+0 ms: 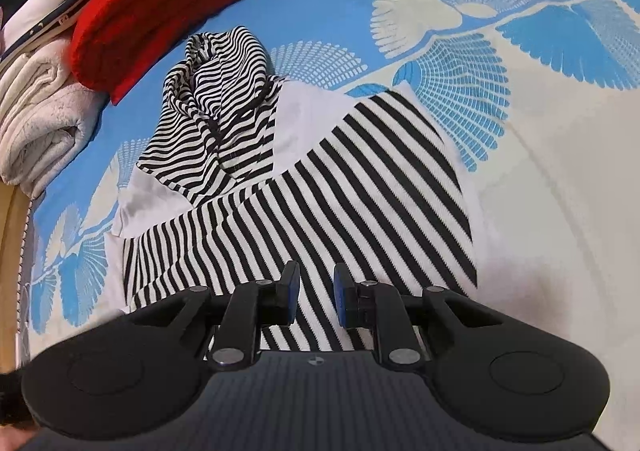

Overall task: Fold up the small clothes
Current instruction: 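Grasp the striped hem with the left tool and fold it toward the hood, then open the left tool on the hem and move it to the striped hood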

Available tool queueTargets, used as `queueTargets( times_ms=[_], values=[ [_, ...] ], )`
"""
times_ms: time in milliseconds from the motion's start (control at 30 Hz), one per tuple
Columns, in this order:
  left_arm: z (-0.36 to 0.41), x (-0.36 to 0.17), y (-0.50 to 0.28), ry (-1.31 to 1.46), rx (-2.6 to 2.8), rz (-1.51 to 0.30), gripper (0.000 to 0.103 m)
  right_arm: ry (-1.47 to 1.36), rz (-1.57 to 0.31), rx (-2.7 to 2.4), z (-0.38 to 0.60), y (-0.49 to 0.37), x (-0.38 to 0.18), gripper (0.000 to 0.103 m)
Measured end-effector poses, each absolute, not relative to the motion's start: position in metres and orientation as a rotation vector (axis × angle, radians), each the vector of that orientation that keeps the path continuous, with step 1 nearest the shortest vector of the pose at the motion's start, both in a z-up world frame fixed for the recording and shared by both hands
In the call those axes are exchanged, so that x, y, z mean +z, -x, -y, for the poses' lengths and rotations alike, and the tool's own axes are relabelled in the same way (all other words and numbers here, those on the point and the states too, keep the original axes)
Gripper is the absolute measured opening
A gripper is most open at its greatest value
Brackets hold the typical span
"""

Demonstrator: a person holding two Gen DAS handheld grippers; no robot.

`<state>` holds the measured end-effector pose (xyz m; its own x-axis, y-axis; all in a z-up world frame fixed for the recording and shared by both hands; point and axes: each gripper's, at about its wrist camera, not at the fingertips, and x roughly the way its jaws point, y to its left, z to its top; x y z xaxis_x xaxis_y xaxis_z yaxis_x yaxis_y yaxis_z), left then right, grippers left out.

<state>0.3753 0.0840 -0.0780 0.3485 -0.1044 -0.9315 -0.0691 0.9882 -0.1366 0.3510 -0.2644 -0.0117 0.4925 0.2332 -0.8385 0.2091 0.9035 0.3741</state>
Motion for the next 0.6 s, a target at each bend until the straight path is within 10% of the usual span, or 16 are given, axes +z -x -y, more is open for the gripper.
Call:
queueTargets(
  times_ms=[133, 200, 467, 600],
  values=[
    [-0.080, -0.060, -0.375, 0.126, -0.024, -1.139, 0.024, -0.431, -1.043, 0.005, 0.263, -0.351, -0.006, 0.019],
    [-0.078, -0.052, -0.373, 0.119, -0.029, -1.084, 0.047, -0.413, -1.024, 0.004, 0.262, -0.351, 0.001, 0.019],
    [-0.077, -0.030, -0.371, 0.106, 0.052, -1.017, 0.049, -0.409, -0.984, 0.002, 0.269, -0.348, 0.021, 0.019],
    [-0.074, 0.001, -0.363, 0.147, 0.036, -0.858, 0.067, -0.403, -0.952, -0.014, 0.277, -0.344, 0.032, 0.019]
  ],
)
